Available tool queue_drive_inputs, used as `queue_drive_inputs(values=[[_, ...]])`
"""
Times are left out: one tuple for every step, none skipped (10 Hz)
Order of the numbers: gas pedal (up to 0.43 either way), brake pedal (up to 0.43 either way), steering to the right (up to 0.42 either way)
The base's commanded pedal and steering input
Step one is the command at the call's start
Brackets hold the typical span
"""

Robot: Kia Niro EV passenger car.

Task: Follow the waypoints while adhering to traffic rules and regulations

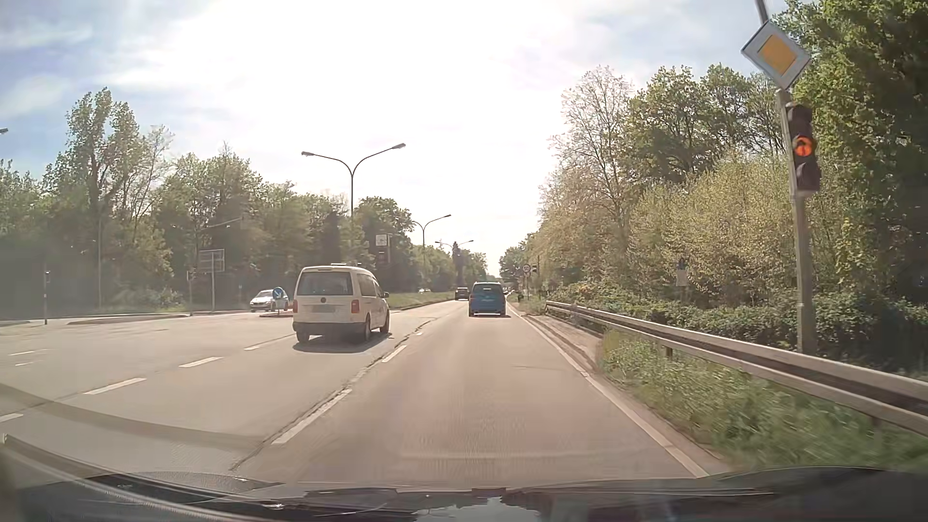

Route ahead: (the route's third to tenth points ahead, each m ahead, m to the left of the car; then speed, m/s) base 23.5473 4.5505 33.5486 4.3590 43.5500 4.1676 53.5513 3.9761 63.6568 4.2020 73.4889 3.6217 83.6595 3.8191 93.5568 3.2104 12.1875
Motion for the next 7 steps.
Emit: queue_drive_inputs(values=[[0.098, 0.000, 0.001], [0.079, 0.000, 0.001], [0.067, 0.000, 0.001], [0.067, 0.000, 0.001], [0.067, 0.000, 0.001], [0.067, 0.000, 0.001], [0.067, 0.000, 0.001]])
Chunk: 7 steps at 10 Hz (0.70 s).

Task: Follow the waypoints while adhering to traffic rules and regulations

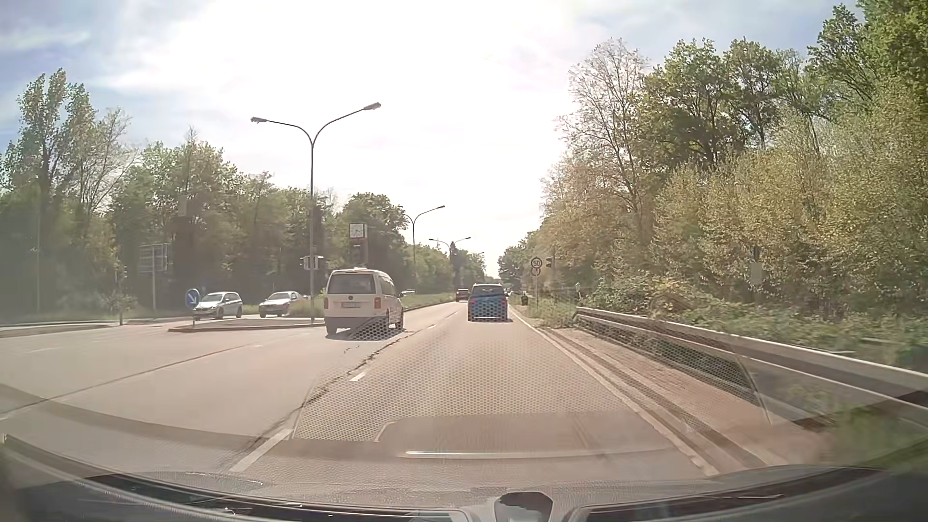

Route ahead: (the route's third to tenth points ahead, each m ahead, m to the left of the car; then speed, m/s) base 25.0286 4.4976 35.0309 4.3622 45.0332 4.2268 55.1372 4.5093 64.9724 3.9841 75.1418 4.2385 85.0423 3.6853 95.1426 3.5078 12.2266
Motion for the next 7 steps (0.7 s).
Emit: queue_drive_inputs(values=[[0.067, 0.000, 0.001], [0.067, 0.000, 0.001], [0.067, 0.000, 0.001], [0.067, 0.000, 0.001], [0.067, 0.000, 0.001], [0.067, 0.000, 0.001], [0.067, 0.000, 0.001]])
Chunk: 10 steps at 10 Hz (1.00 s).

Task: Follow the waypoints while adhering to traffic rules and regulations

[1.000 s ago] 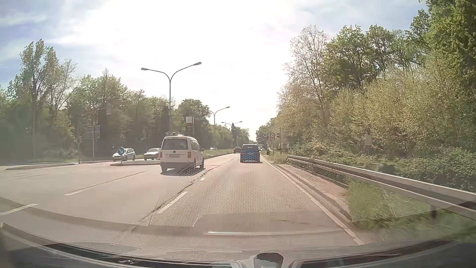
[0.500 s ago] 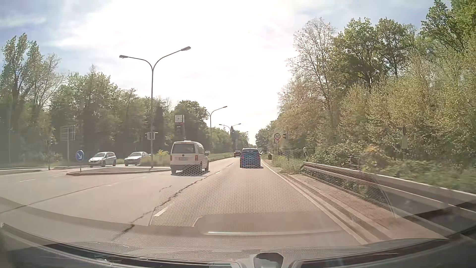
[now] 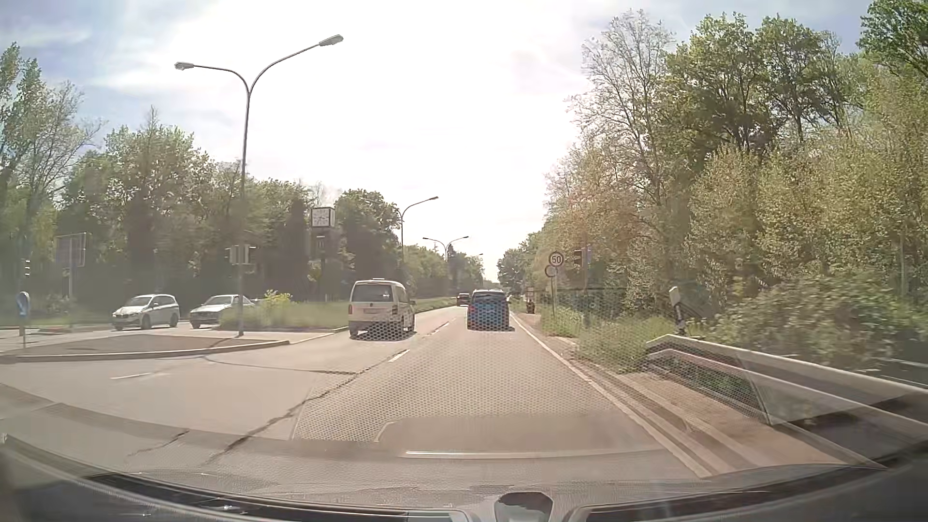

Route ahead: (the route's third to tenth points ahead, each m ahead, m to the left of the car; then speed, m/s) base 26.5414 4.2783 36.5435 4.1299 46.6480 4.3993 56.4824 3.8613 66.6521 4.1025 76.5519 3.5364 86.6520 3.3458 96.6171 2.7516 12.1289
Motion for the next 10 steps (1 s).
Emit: queue_drive_inputs(values=[[0.067, 0.000, 0.001], [0.067, 0.000, 0.001], [0.067, 0.000, 0.001], [0.067, 0.000, 0.001], [0.067, 0.000, 0.001], [0.067, 0.000, 0.001], [0.067, 0.000, 0.001], [0.067, 0.000, 0.001], [0.067, 0.000, 0.001], [0.067, 0.000, 0.001]])
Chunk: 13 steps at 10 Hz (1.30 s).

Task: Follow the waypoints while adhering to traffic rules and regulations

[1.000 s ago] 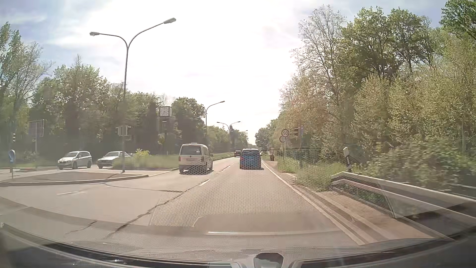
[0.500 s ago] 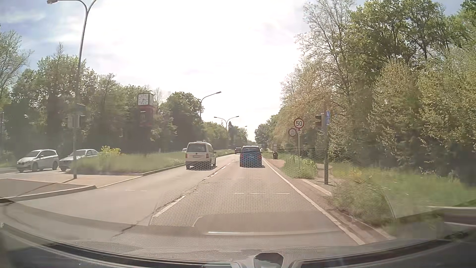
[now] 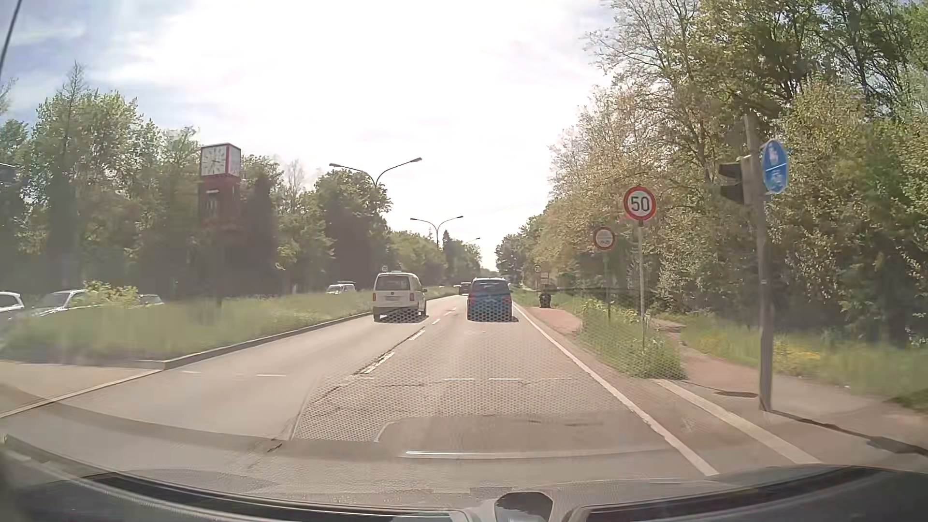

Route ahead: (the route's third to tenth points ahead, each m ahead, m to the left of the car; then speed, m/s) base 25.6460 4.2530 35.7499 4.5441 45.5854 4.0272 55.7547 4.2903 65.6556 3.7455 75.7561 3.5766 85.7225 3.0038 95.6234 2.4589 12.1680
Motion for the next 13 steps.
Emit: queue_drive_inputs(values=[[0.067, 0.000, 0.001], [0.067, 0.000, 0.001], [0.067, 0.000, 0.001], [0.067, 0.000, 0.001], [0.067, 0.000, 0.001], [0.067, 0.000, 0.001], [0.067, 0.000, 0.001], [0.067, 0.000, 0.001], [0.067, 0.000, 0.001], [0.067, 0.000, 0.001], [0.067, 0.000, 0.001], [0.067, 0.000, 0.001], [0.067, 0.000, 0.001]])
